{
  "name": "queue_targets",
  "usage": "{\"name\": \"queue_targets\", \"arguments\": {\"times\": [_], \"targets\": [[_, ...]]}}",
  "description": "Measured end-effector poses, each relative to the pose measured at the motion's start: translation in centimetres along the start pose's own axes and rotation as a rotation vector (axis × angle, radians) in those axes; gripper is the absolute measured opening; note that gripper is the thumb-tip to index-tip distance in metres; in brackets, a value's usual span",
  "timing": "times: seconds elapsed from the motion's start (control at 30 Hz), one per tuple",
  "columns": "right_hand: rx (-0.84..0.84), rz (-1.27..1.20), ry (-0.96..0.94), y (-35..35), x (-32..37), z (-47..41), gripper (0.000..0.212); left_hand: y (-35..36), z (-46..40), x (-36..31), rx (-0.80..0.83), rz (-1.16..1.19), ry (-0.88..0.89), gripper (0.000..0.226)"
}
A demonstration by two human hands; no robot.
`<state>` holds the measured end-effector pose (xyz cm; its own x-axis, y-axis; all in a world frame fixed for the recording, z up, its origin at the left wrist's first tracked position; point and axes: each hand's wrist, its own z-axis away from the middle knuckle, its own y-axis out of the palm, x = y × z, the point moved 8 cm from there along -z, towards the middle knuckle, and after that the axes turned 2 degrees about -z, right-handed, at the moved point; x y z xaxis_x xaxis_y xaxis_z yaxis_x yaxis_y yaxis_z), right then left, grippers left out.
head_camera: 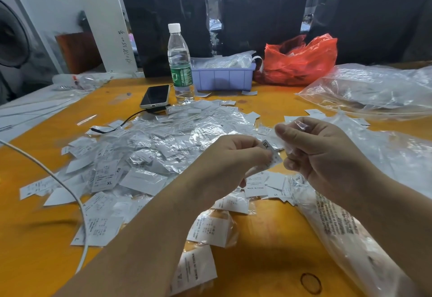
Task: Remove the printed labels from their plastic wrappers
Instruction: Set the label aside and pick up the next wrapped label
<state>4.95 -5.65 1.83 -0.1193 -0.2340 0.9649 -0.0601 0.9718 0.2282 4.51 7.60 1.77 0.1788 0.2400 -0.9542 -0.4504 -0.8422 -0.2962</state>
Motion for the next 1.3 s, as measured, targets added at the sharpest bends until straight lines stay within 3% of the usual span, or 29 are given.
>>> {"name": "queue_targets", "arguments": {"times": [0.3,0.6,0.8,0.97,1.1,1.23,1.3], "targets": [[0.112,-0.015,0.089,1.1,-0.9,0.2,0.01,0.3,0.1,0.0,0.045,-0.009,-0.004,0.019],[0.098,-0.03,0.071,0.6,-0.8,0.1,0.023,-0.7,-0.2,0.5,-0.044,-0.018,-0.052,0.021],[0.039,-0.08,0.071,0.3,-0.7,-0.1,0.037,-2.4,-0.3,1.2,-0.2,-0.028,-0.088,0.019],[0.105,0.093,0.122,0.9,-1.1,0.2,0.056,-3.8,0.3,0.6,-0.358,-0.09,0.026,0.015],[0.208,0.251,0.141,1.9,-1.4,0.8,0.067,-2.9,0.4,-0.8,-0.295,-0.175,0.135,0.016],[0.23,0.295,0.14,2.1,-1.4,0.9,0.059,-1.4,0.3,-0.6,-0.159,-0.236,0.1,0.016],[0.236,0.323,0.143,2.0,-1.3,0.9,0.066,-1.0,0.3,-0.4,-0.109,-0.229,0.083,0.022]]}}
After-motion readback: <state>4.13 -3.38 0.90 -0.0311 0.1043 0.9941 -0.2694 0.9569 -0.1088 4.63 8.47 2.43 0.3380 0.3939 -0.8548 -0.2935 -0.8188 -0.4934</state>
